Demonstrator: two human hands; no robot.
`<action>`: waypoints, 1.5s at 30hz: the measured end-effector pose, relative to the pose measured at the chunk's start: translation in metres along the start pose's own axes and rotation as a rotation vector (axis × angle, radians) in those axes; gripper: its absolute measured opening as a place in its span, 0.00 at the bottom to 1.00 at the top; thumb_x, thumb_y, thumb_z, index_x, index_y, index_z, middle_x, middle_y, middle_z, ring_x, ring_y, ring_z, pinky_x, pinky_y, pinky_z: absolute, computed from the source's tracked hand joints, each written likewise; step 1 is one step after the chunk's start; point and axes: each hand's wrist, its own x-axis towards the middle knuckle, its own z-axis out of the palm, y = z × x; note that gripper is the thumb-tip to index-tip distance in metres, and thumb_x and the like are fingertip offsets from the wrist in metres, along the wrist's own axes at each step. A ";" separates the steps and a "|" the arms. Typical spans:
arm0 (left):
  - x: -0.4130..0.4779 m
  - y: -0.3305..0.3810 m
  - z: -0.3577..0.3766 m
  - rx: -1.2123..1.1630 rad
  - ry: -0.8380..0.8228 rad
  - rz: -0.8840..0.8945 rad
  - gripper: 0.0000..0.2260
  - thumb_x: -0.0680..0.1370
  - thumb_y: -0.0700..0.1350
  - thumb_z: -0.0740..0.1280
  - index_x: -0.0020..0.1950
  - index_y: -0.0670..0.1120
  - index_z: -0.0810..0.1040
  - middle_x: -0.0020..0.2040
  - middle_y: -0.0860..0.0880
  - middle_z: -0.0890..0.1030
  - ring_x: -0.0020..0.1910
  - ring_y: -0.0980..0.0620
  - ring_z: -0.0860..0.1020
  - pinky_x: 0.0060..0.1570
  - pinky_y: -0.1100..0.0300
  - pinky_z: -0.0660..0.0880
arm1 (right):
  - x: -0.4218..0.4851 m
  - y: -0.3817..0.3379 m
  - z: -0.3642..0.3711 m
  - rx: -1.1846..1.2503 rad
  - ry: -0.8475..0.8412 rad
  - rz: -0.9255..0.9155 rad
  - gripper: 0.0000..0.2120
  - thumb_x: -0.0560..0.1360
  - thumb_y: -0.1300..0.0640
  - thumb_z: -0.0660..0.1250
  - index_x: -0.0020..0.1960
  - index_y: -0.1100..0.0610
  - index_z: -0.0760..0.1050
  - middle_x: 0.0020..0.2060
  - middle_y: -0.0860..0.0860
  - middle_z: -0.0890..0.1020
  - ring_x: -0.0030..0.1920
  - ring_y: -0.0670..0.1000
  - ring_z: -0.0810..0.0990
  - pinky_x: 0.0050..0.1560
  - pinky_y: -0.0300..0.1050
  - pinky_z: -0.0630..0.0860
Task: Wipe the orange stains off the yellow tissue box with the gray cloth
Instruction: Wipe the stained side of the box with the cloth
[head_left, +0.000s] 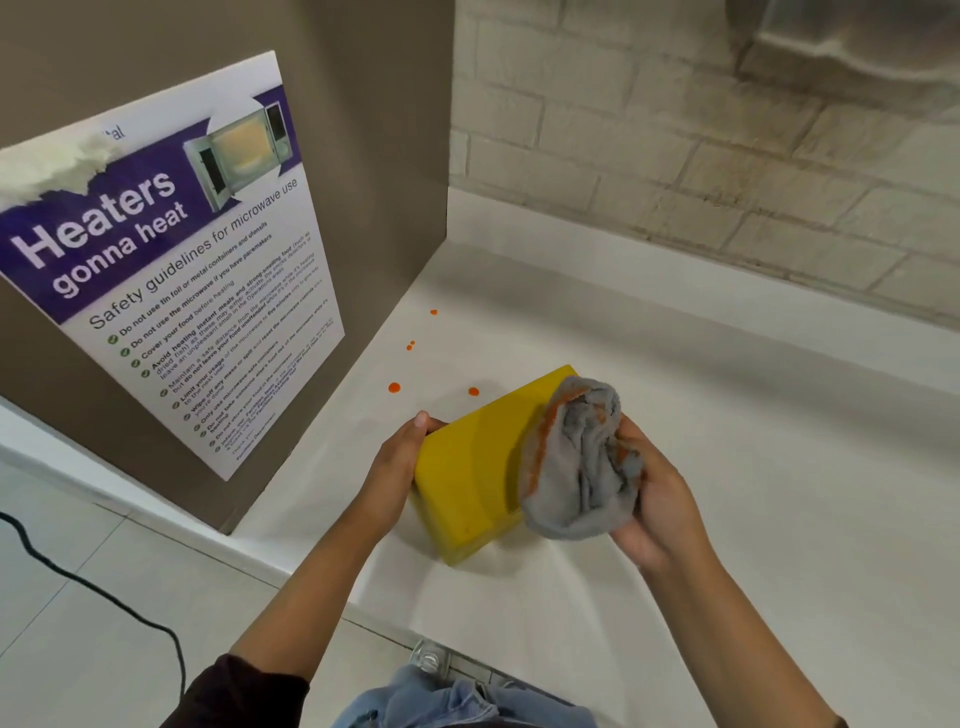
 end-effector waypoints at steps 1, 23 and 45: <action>0.000 -0.001 0.000 -0.002 0.002 -0.001 0.18 0.79 0.58 0.47 0.43 0.57 0.75 0.43 0.55 0.79 0.44 0.56 0.77 0.38 0.63 0.72 | 0.002 0.002 0.001 -0.006 -0.016 -0.015 0.16 0.72 0.58 0.57 0.52 0.56 0.81 0.50 0.54 0.84 0.53 0.51 0.82 0.55 0.45 0.78; 0.008 -0.004 0.001 0.003 0.022 -0.018 0.18 0.80 0.56 0.48 0.42 0.57 0.76 0.42 0.56 0.80 0.42 0.56 0.78 0.36 0.65 0.72 | -0.005 -0.010 -0.018 -2.031 -0.247 -0.657 0.15 0.66 0.53 0.60 0.52 0.47 0.75 0.59 0.43 0.77 0.58 0.51 0.68 0.52 0.48 0.63; -0.004 0.002 0.001 -0.110 -0.029 0.099 0.19 0.77 0.58 0.52 0.37 0.59 0.80 0.36 0.57 0.84 0.37 0.62 0.80 0.37 0.70 0.76 | -0.003 0.053 0.012 -1.683 -0.442 -0.737 0.11 0.70 0.62 0.68 0.52 0.60 0.80 0.57 0.56 0.80 0.66 0.56 0.70 0.66 0.56 0.66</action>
